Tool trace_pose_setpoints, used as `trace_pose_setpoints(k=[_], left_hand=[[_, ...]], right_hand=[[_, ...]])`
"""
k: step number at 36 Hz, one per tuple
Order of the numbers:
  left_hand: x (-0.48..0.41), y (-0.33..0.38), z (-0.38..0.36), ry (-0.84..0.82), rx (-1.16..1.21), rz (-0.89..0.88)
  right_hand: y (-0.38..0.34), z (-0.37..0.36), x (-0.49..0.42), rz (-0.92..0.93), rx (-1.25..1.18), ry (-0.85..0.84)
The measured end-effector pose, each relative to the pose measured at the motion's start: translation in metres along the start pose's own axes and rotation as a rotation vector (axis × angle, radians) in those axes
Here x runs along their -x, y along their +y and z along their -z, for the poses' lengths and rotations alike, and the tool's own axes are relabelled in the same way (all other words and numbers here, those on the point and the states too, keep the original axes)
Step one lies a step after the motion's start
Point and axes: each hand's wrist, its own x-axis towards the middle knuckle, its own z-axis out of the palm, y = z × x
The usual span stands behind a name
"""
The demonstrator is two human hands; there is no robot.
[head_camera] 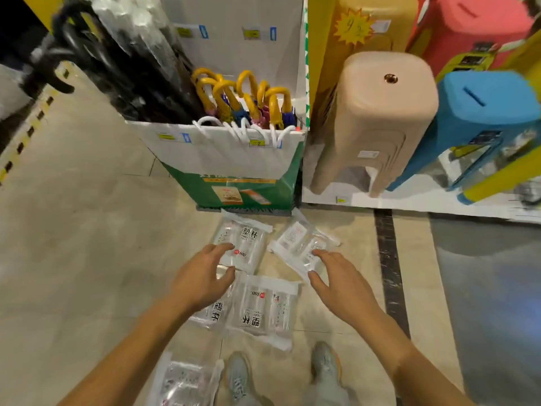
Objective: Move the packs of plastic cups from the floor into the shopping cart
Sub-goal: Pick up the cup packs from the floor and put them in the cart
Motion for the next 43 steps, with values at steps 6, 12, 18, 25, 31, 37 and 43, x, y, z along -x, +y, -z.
trace_pose_setpoints(k=[6, 12, 18, 25, 31, 37, 43], left_hand=[[-0.034, -0.069, -0.084, -0.084, 0.067, 0.014], [-0.074, -0.133, -0.186, -0.128, 0.122, 0.074], [-0.124, -0.191, -0.282, -0.177, 0.143, 0.092], [-0.184, -0.265, -0.408, -0.203, 0.157, 0.083], [-0.224, -0.314, -0.511, -0.191, 0.135, 0.085], [-0.229, -0.328, -0.565, -0.111, -0.015, 0.076], [-0.217, -0.329, -0.566, -0.103, 0.155, 0.107]], right_hand=[[0.043, -0.098, -0.013, -0.178, -0.14, -0.032], [0.095, -0.212, -0.047, -0.277, -0.248, -0.081], [0.145, -0.321, -0.101, -0.314, -0.277, -0.151], [0.2, -0.445, -0.169, -0.273, -0.346, -0.154], [0.257, -0.541, -0.219, -0.267, -0.352, -0.11], [0.287, -0.593, -0.236, -0.211, -0.369, -0.117], [0.276, -0.594, -0.228, -0.231, -0.483, -0.123]])
